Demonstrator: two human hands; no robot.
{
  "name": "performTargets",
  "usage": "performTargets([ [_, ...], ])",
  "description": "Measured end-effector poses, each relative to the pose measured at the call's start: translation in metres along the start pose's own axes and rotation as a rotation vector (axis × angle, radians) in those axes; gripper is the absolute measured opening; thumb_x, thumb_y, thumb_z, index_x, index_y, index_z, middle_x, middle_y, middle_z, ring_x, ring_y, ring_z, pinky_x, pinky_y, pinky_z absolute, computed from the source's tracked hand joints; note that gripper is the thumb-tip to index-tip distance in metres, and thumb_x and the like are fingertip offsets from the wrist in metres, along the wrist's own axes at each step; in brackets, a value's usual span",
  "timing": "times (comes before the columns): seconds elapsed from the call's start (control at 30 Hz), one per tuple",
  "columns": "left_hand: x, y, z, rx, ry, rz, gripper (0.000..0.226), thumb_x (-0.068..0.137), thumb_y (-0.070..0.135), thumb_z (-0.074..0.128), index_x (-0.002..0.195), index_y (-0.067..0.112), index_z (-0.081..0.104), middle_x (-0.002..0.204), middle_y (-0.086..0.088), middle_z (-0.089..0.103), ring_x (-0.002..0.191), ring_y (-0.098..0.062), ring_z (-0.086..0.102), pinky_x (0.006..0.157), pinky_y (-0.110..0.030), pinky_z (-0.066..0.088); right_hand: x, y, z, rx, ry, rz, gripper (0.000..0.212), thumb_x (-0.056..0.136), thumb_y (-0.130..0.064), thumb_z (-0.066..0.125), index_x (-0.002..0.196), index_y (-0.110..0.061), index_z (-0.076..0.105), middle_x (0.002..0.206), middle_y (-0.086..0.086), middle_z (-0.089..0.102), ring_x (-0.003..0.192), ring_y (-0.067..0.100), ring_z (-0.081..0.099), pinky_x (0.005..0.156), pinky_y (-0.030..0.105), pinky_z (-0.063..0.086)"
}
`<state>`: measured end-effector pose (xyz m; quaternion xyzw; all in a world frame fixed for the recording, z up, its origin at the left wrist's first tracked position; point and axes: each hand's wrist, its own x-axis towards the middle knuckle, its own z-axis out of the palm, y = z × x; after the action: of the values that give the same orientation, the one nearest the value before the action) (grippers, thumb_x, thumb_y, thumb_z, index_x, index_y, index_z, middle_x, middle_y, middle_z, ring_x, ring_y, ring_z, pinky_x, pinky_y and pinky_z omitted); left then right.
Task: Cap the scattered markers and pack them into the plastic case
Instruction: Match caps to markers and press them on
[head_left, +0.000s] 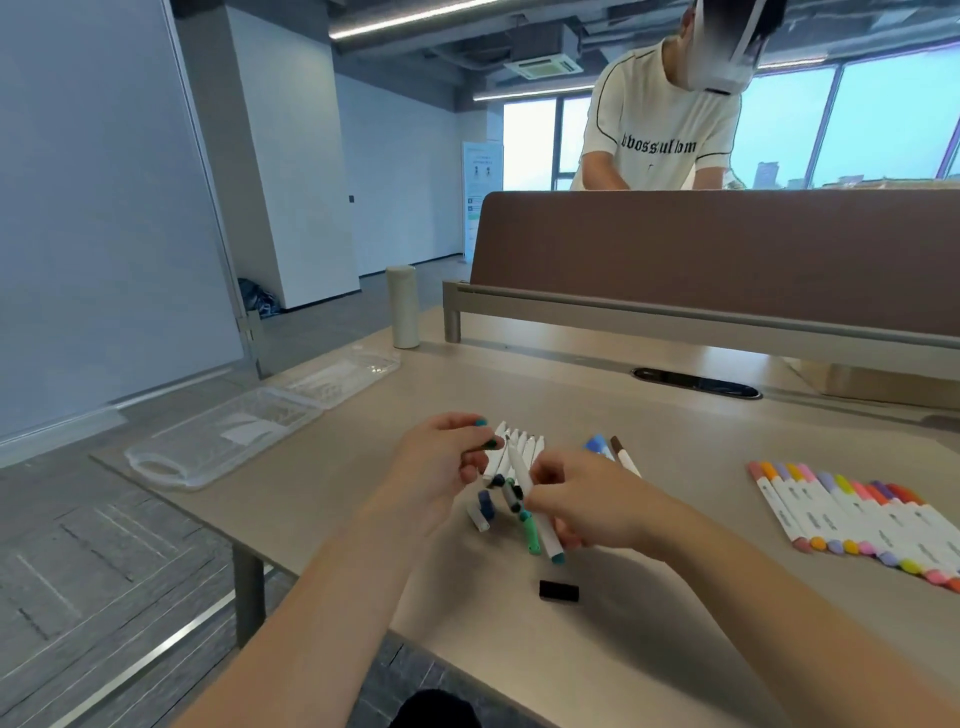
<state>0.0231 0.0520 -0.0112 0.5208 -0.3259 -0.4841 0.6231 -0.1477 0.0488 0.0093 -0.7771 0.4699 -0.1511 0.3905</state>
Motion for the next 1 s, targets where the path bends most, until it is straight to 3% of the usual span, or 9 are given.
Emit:
performTargets([
  [0.13, 0.0, 0.003, 0.003, -0.099, 0.009, -0.018, 0.01, 0.091, 0.0, 0.062, 0.1, 0.005, 0.06, 0.073, -0.012, 0.071, 0.054, -0.015, 0.056, 0.046, -0.02, 0.042, -0.006, -0.002, -0.001, -0.025, -0.035, -0.034, 0.019, 0.093, -0.019, 0.056, 0.102, -0.002, 0.058, 0.072, 0.003, 0.055, 0.045, 0.006, 0.05, 0.044, 0.015, 0.042],
  [0.27, -0.002, 0.002, 0.007, -0.048, 0.024, -0.006, 0.01, 0.091, 0.002, 0.062, 0.1, 0.005, 0.063, 0.072, -0.01, 0.073, 0.058, -0.016, 0.057, 0.052, -0.024, 0.043, -0.004, 0.0, -0.002, -0.05, -0.027, -0.044, 0.018, 0.093, -0.021, 0.056, 0.102, -0.006, 0.059, 0.073, 0.002, 0.057, 0.047, 0.005, 0.053, 0.046, 0.015, 0.043],
  [0.4, -0.005, 0.001, 0.01, -0.007, 0.01, 0.008, 0.011, 0.091, 0.002, 0.063, 0.101, 0.005, 0.064, 0.071, -0.009, 0.072, 0.059, -0.016, 0.057, 0.05, -0.022, 0.043, -0.003, 0.001, -0.003, -0.073, -0.021, -0.046, 0.02, 0.093, -0.023, 0.057, 0.105, -0.007, 0.061, 0.075, 0.002, 0.059, 0.051, 0.006, 0.054, 0.047, 0.015, 0.044],
  [0.6, -0.006, -0.004, 0.014, 0.087, -0.01, 0.061, 0.007, 0.089, 0.002, 0.063, 0.093, 0.008, 0.064, 0.077, -0.011, 0.07, 0.058, -0.017, 0.058, 0.051, -0.024, 0.043, 0.001, 0.0, -0.006, -0.048, 0.012, -0.059, 0.012, 0.09, -0.016, 0.056, 0.088, -0.005, 0.06, 0.065, 0.002, 0.055, 0.051, 0.012, 0.052, 0.055, 0.027, 0.046],
  [0.73, -0.004, -0.012, 0.019, 0.222, 0.032, 0.193, 0.005, 0.091, 0.007, 0.062, 0.089, 0.011, 0.06, 0.081, -0.015, 0.072, 0.067, -0.022, 0.062, 0.06, -0.035, 0.047, 0.004, 0.003, -0.008, -0.023, 0.039, -0.115, 0.013, 0.09, -0.016, 0.06, 0.087, -0.004, 0.064, 0.083, 0.018, 0.065, 0.07, 0.02, 0.062, 0.072, 0.04, 0.059],
  [0.8, -0.003, -0.015, 0.023, 0.238, 0.036, 0.228, 0.005, 0.092, 0.009, 0.061, 0.088, 0.013, 0.059, 0.077, -0.01, 0.072, 0.069, -0.022, 0.064, 0.064, -0.036, 0.047, 0.007, 0.007, -0.007, -0.023, 0.058, -0.136, 0.015, 0.091, -0.016, 0.061, 0.09, -0.002, 0.065, 0.09, 0.022, 0.068, 0.071, 0.022, 0.063, 0.076, 0.046, 0.058],
  [0.9, 0.002, -0.016, 0.025, 0.268, 0.022, 0.233, 0.004, 0.087, 0.018, 0.062, 0.085, 0.019, 0.06, 0.075, -0.007, 0.073, 0.07, -0.027, 0.062, 0.064, -0.041, 0.046, 0.012, 0.013, -0.003, -0.03, 0.086, -0.137, 0.016, 0.091, -0.019, 0.062, 0.089, -0.003, 0.066, 0.085, 0.022, 0.067, 0.064, 0.018, 0.06, 0.069, 0.043, 0.057],
  [1.0, 0.006, -0.012, 0.027, 0.326, 0.012, 0.227, 0.009, 0.087, 0.018, 0.06, 0.093, 0.023, 0.064, 0.086, -0.005, 0.073, 0.078, -0.026, 0.068, 0.066, -0.044, 0.054, 0.02, 0.017, -0.005, -0.061, 0.094, -0.101, 0.016, 0.092, -0.021, 0.061, 0.087, -0.006, 0.066, 0.066, 0.008, 0.065, 0.051, 0.013, 0.057, 0.053, 0.029, 0.049],
])
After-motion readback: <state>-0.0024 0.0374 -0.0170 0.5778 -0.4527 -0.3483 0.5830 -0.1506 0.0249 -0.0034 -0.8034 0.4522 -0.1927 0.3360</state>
